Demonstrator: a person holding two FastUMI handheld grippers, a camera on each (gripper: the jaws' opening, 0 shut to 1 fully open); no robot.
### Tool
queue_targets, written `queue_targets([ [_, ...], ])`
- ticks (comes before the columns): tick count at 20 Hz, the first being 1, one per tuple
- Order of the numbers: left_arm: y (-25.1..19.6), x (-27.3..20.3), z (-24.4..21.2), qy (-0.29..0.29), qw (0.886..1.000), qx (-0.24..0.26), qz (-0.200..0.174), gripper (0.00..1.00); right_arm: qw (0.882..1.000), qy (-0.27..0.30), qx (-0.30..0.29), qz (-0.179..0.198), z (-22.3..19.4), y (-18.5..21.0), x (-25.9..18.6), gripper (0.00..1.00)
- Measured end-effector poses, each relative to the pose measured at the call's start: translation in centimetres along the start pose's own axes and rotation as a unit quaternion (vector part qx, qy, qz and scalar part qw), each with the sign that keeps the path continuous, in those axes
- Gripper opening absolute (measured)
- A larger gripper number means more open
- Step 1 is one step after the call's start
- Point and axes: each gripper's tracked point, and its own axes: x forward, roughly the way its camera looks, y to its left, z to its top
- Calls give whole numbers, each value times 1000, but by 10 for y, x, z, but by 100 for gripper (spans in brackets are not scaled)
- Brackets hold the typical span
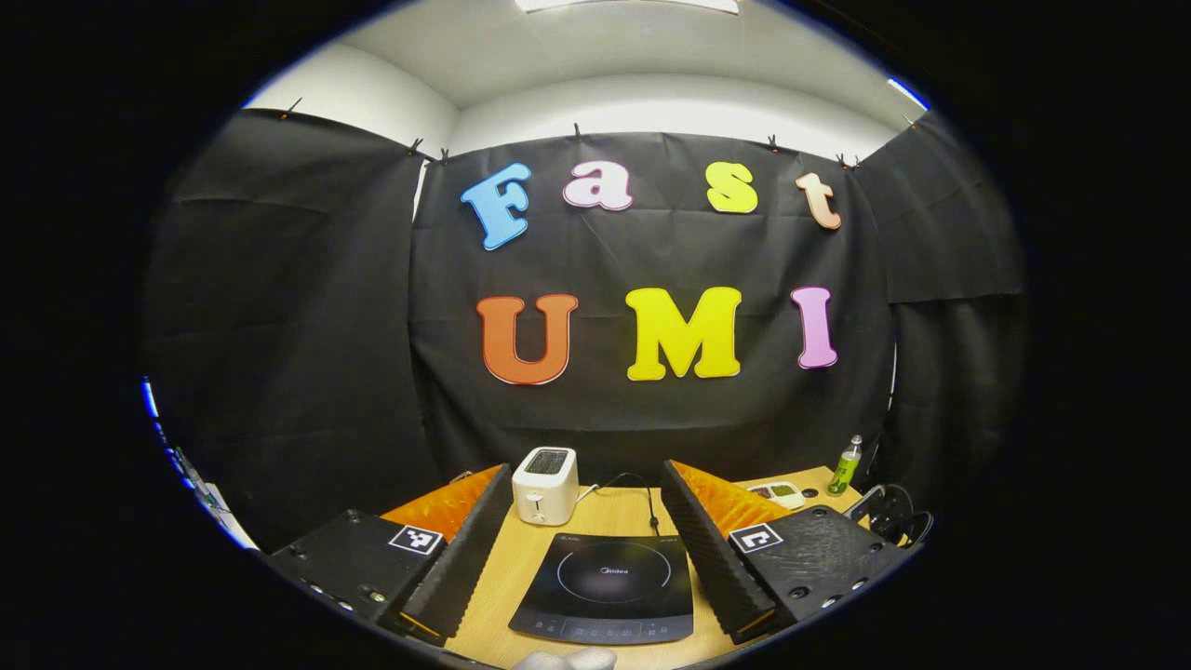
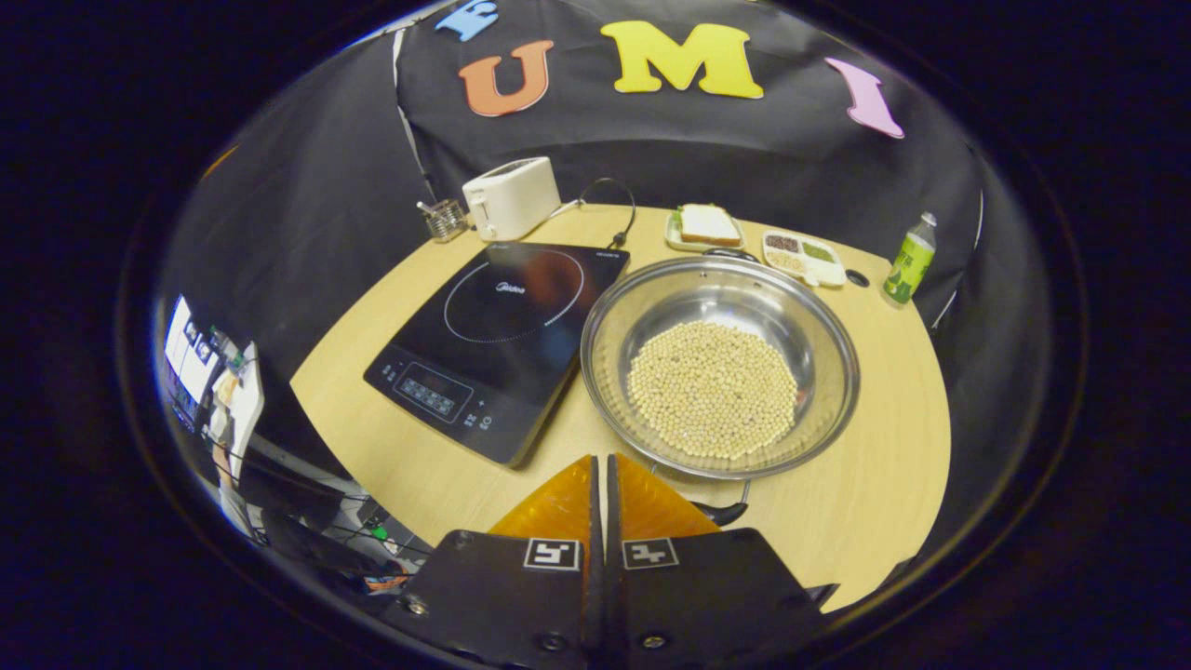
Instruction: First push the handle of the pot to place it horizontally, then grasp the pot with both hands and set it on the induction cooktop.
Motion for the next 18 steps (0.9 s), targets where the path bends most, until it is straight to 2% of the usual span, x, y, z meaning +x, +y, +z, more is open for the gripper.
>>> queue_targets([
  [2, 3, 1, -2, 4, 1000, 1, 3, 96, 1000, 13, 5, -1, -7, 1, 12, 0],
  [3, 5, 1, -4, 6, 1000, 2, 5, 96, 1000, 20, 8, 2, -11, 2, 17, 4],
  [4, 5, 2, -5, 10, 1000, 3, 5, 96, 1000, 27, 10, 1, -14, 2, 22, 1],
  [5, 6, 4, -6, 11, 1000, 3, 7, 96, 999, 31, 9, 1, -16, 2, 25, 4],
  [7, 8, 4, -7, 12, 1000, 2, 10, 96, 999, 42, 7, -2, -20, 0, 33, 4],
  [8, 9, 6, -9, 13, 1000, 0, 10, 96, 999, 46, 9, -4, -23, -2, 37, 0],
  [9, 9, 6, -9, 14, 1000, -1, 12, 96, 999, 49, 12, -7, -24, -4, 40, 4],
  [10, 11, 7, -10, 15, 1000, -2, 14, 96, 999, 46, 18, -12, -25, -8, 41, 0],
  [11, 12, 8, -11, 16, 1000, -2, 15, 96, 998, 51, 21, -8, -27, -9, 42, 4],
  [12, 12, 9, -12, 17, 1000, -3, 15, 100, 998, 54, 27, -6, -32, -8, 45, 3],
  [13, 12, 10, -12, 18, 1000, -3, 15, 96, 998, 57, 29, -6, -33, -10, 43, 3],
  [14, 13, 11, -13, 19, 1000, -3, 15, 100, 998, 56, 30, -11, -34, -12, 45, 4],
  [15, 12, 12, -14, 20, 1000, -4, 14, 96, 998, 55, 27, -14, -36, -12, 44, 4],
  [17, 12, 13, -14, 21, 1000, -6, 11, 96, 998, 56, 25, -17, -38, -16, 42, 0],
  [18, 13, 13, -14, 20, 1000, -6, 10, 96, 998, 57, 25, -17, -39, -18, 41, 4],
])
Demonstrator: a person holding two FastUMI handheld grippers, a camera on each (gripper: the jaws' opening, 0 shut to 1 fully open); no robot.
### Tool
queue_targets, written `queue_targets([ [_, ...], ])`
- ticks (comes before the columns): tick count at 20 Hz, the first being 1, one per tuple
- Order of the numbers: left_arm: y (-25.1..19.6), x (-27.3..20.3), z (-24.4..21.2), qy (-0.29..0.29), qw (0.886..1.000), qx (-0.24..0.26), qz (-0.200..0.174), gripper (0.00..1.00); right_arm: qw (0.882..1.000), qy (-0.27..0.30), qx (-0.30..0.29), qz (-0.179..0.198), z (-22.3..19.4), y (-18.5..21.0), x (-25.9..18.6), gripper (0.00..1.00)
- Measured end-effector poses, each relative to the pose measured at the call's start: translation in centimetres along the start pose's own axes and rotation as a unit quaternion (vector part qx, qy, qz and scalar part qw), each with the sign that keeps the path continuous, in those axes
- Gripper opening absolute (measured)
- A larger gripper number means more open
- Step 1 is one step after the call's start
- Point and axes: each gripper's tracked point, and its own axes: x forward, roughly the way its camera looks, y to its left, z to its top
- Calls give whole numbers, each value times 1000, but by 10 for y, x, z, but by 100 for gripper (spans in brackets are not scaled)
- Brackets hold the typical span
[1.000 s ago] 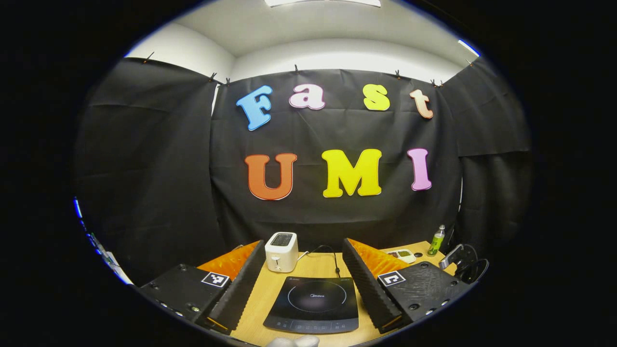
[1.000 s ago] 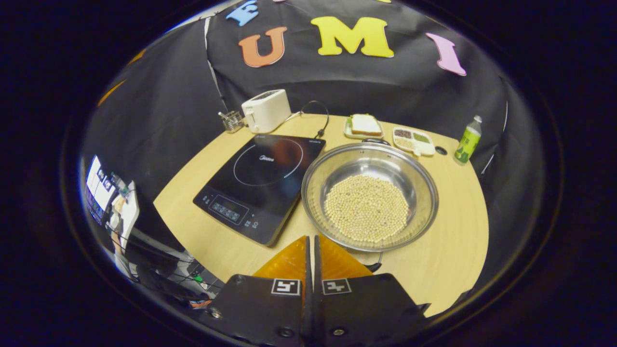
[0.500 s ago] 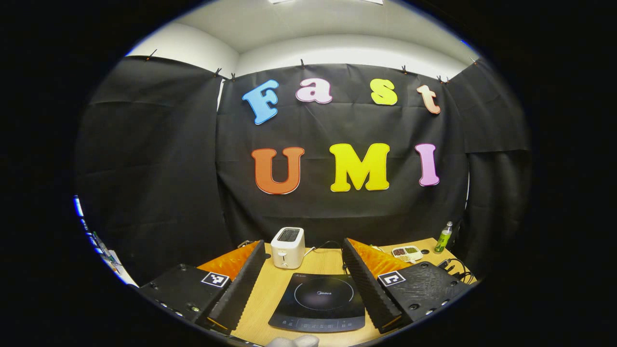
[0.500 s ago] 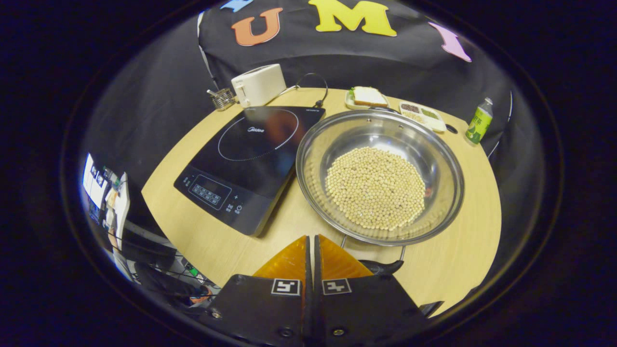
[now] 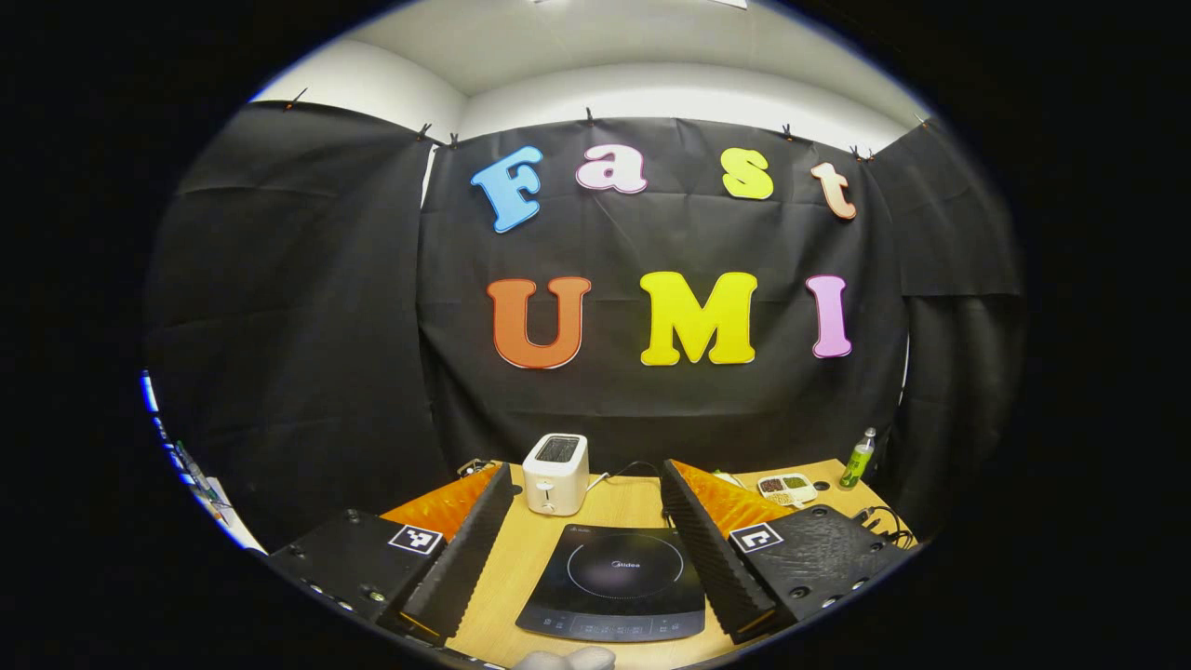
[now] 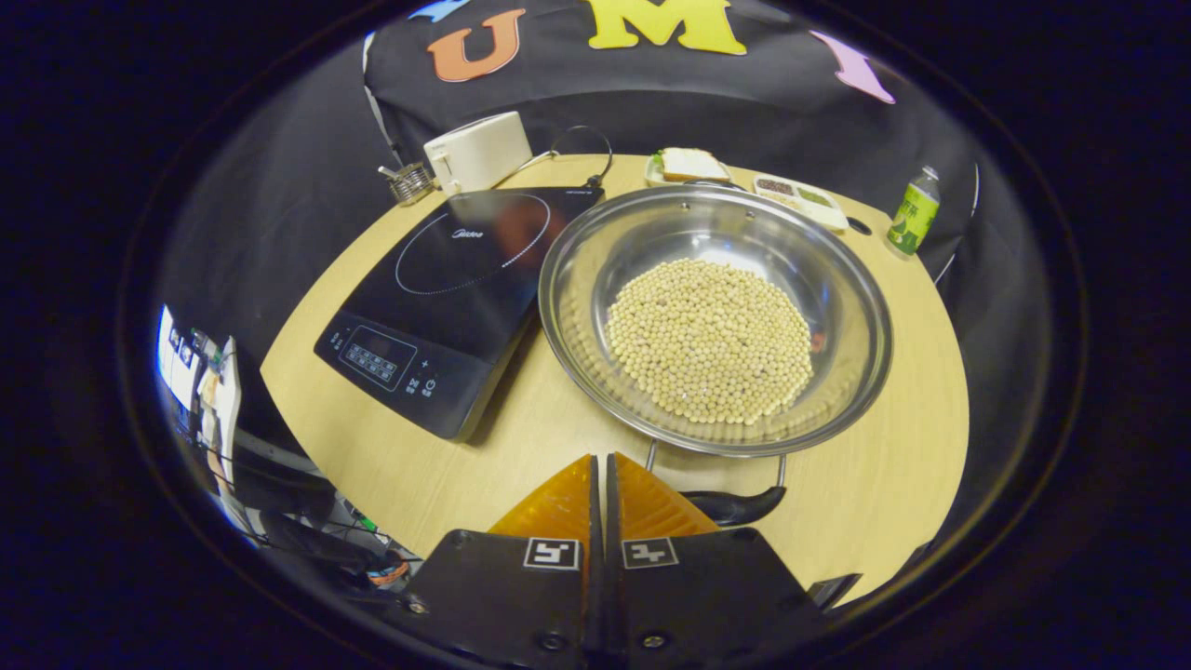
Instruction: First push the handle of the pot to place it horizontally, then grasp the pot with both hands and set it on the induction cooktop.
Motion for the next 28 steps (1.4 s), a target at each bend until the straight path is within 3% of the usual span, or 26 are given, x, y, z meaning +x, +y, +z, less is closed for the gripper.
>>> queue_targets([
  [13, -13, 5, -1, -1, 1000, -2, -17, 96, 999, 8, 40, -28, -17, -54, -11, 0],
  [14, -14, 6, -2, 0, 1000, -3, -18, 96, 999, 8, 43, -32, -18, -58, -12, 4],
  [16, -16, 6, -1, 0, 1000, -3, -20, 96, 998, 8, 44, -40, -18, -70, -14, 0],
  [23, -22, 10, -1, -1, 1000, -2, -25, 96, 996, 9, 61, -63, -17, -108, -19, 4],
  [24, -23, 10, -2, -1, 1000, -3, -24, 100, 996, 10, 60, -68, -17, -113, -19, 4],
  [28, -26, 11, -3, 4, 1000, -9, -24, 96, 995, 11, 62, -82, -19, -133, -19, 1],
])
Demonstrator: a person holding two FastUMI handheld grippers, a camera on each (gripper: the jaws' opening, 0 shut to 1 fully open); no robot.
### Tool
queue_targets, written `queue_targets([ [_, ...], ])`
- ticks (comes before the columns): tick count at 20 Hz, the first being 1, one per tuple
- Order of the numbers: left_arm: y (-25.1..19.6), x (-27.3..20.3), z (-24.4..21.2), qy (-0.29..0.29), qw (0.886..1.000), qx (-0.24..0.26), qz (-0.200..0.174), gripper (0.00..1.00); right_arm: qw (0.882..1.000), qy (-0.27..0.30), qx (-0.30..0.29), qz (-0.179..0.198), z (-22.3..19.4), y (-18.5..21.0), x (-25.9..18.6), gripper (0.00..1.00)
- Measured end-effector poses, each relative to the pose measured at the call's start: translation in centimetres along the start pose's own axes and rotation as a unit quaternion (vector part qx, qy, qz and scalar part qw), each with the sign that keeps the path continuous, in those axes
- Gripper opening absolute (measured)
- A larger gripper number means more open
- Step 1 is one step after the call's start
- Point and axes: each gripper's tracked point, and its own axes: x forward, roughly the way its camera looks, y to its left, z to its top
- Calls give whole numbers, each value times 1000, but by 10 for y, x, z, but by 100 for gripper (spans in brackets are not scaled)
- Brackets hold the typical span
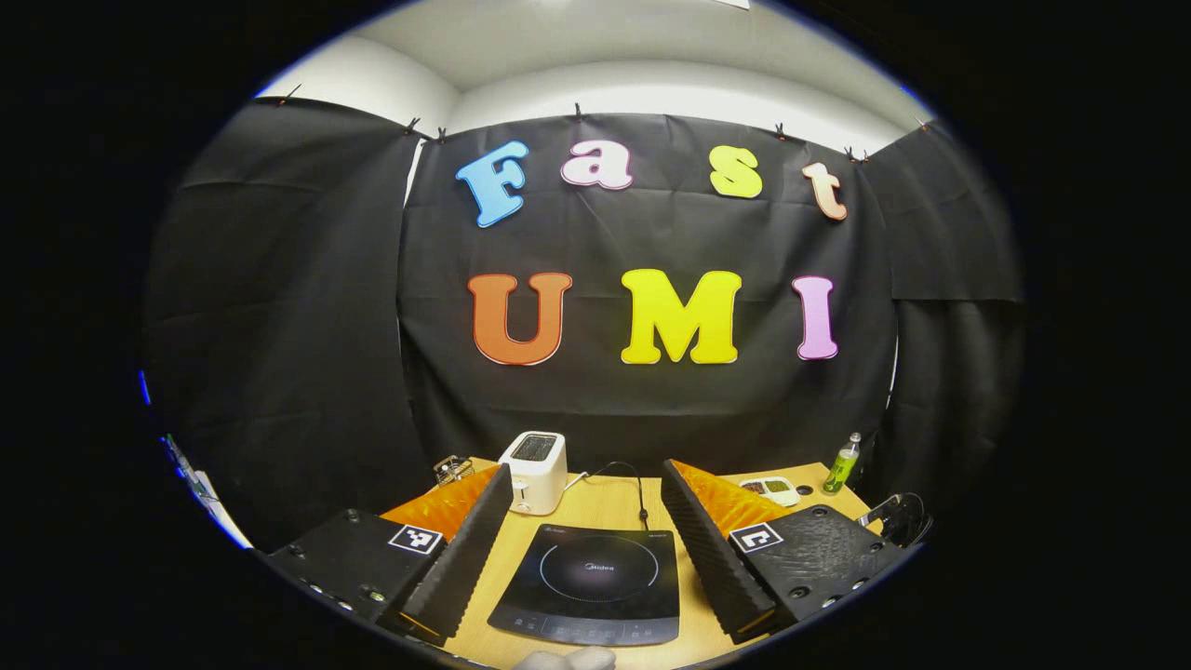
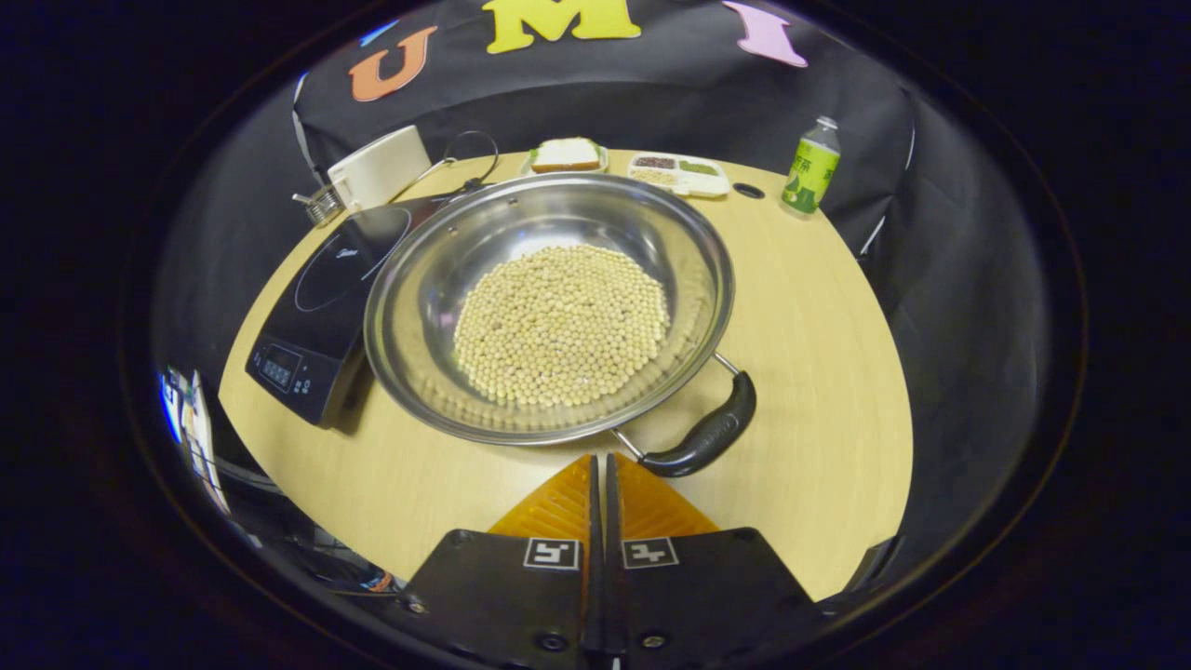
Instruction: First push the handle of the pot to place it horizontally, then grasp the pot with both hands and set it on the induction cooktop.
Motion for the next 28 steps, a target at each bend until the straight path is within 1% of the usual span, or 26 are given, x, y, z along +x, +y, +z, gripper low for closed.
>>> queue_targets([
  [1, 0, 1, 0, 0, 1000, 0, 0, 96, 1000, 0, 4, -2, 1, -4, 1, 4],
  [2, -1, 2, 2, -2, 1000, -1, -1, 96, 1000, 0, 7, -4, 2, -8, 1, 4],
  [3, -2, 2, 3, -3, 1000, -1, 0, 96, 1000, 3, 7, -7, 2, -13, 1, 1],
  [4, 0, 4, 3, -4, 1000, 0, 1, 96, 1000, 4, 7, -10, 2, -17, 3, 4],
  [11, -4, 10, 0, 0, 1000, -5, 7, 96, 1000, 13, 11, -25, 10, -48, 3, 4],
  [12, -5, 10, -1, 1, 1000, -5, 8, 96, 999, 14, 12, -26, 11, -51, 4, 0],
  [13, -5, 11, -2, 2, 1000, -5, 9, 96, 999, 15, 11, -28, 14, -54, 5, 0],
  [14, -6, 12, -3, 2, 1000, -5, 10, 96, 999, 15, 10, -29, 17, -56, 6, 4],
  [16, -7, 14, -3, 3, 1000, -3, 11, 96, 999, 17, 13, -30, 20, -61, 8, 4],
  [17, -6, 16, -3, 3, 1000, -2, 13, 100, 999, 18, 17, -29, 22, -63, 9, 4],
  [18, -6, 15, -2, 3, 1000, -2, 13, 96, 999, 19, 21, -28, 24, -65, 10, 4],
  [19, -7, 16, -3, 4, 1000, -2, 15, 96, 999, 20, 21, -28, 26, -67, 11, 1],
  [20, -7, 16, -3, 4, 1000, -2, 16, 96, 999, 20, 18, -30, 29, -71, 13, 4],
  [21, -7, 17, -3, 5, 1000, -2, 19, 96, 999, 21, 13, -34, 31, -75, 14, 4],
  [22, -7, 18, -3, 5, 1000, -2, 21, 96, 999, 22, 9, -35, 33, -78, 16, 0],
  [23, -7, 19, -2, 5, 1000, -2, 23, 96, 999, 24, 5, -36, 35, -81, 17, 4],
  [27, -7, 23, -4, 7, 999, -1, 32, 96, 999, 25, 1, -39, 47, -93, 24, 4],
  [28, -9, 25, -4, 9, 999, -1, 33, 96, 999, 23, 2, -38, 50, -96, 24, 0],
])
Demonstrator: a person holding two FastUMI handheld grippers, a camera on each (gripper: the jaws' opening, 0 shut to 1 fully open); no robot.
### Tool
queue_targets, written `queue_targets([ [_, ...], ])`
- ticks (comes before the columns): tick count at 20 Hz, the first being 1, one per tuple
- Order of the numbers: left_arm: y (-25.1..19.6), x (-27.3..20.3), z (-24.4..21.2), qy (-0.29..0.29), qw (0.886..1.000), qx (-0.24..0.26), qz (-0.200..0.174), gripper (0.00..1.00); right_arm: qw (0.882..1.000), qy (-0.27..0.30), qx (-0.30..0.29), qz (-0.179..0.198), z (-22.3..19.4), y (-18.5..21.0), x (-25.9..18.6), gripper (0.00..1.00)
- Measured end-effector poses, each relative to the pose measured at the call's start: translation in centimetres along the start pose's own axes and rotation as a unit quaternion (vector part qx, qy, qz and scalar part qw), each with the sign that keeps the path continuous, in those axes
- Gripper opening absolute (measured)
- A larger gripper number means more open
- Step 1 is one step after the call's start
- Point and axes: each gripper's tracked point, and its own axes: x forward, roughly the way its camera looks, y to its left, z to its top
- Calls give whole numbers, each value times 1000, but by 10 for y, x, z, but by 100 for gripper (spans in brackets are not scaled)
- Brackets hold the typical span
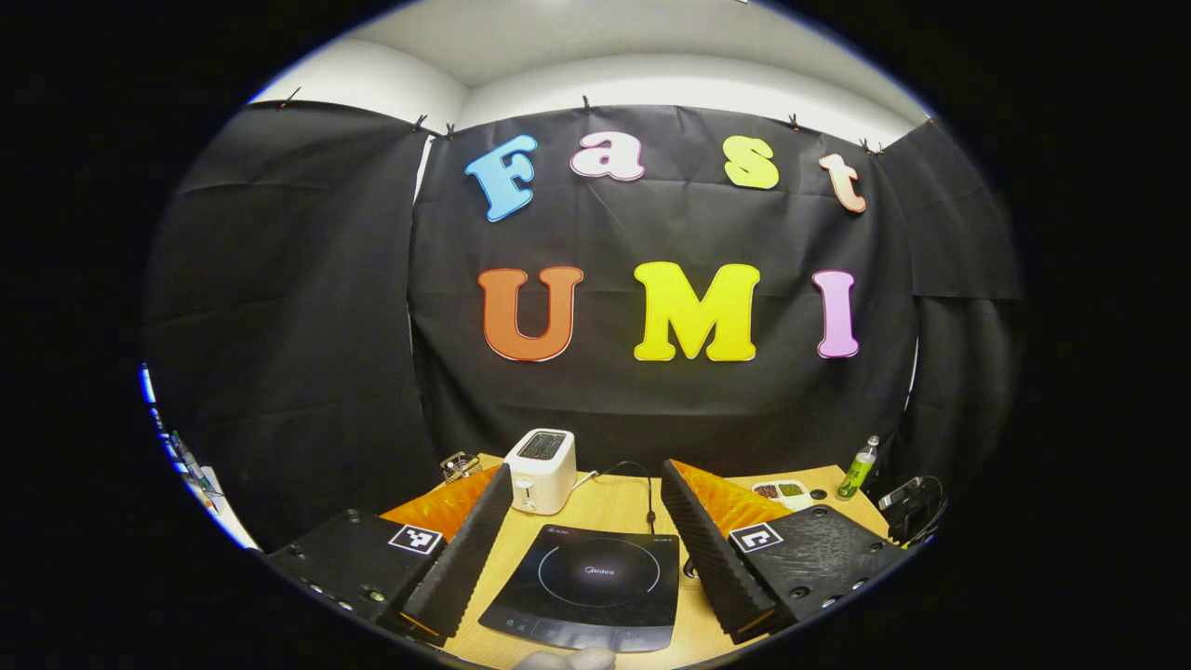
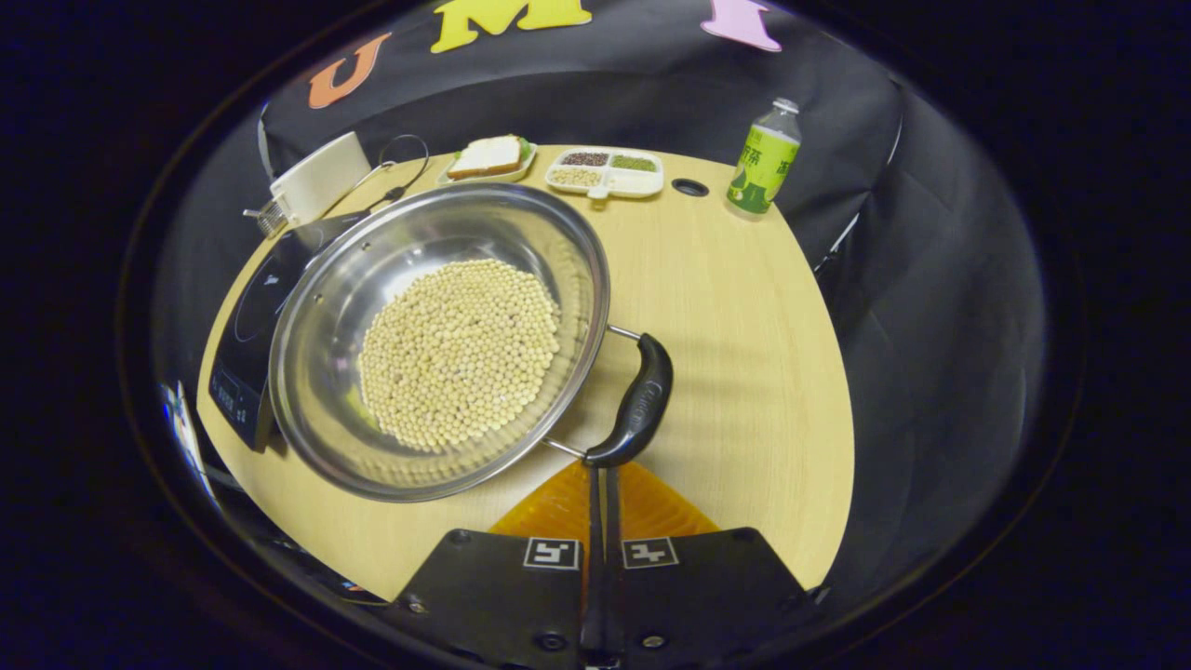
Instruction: First push the handle of the pot to place it horizontally, then grasp the pot with both hands and set it on the induction cooktop.
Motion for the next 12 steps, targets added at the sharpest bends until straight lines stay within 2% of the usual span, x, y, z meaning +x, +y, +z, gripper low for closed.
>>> queue_targets([
  [1, -2, 1, 0, 1, 1000, -1, 0, 96, 1000, 0, 2, 2, 3, -3, 2, 4],
  [12, -10, 5, -9, 14, 1000, 11, 23, 96, 1000, -8, -4, 4, 37, -23, 20, 0],
])
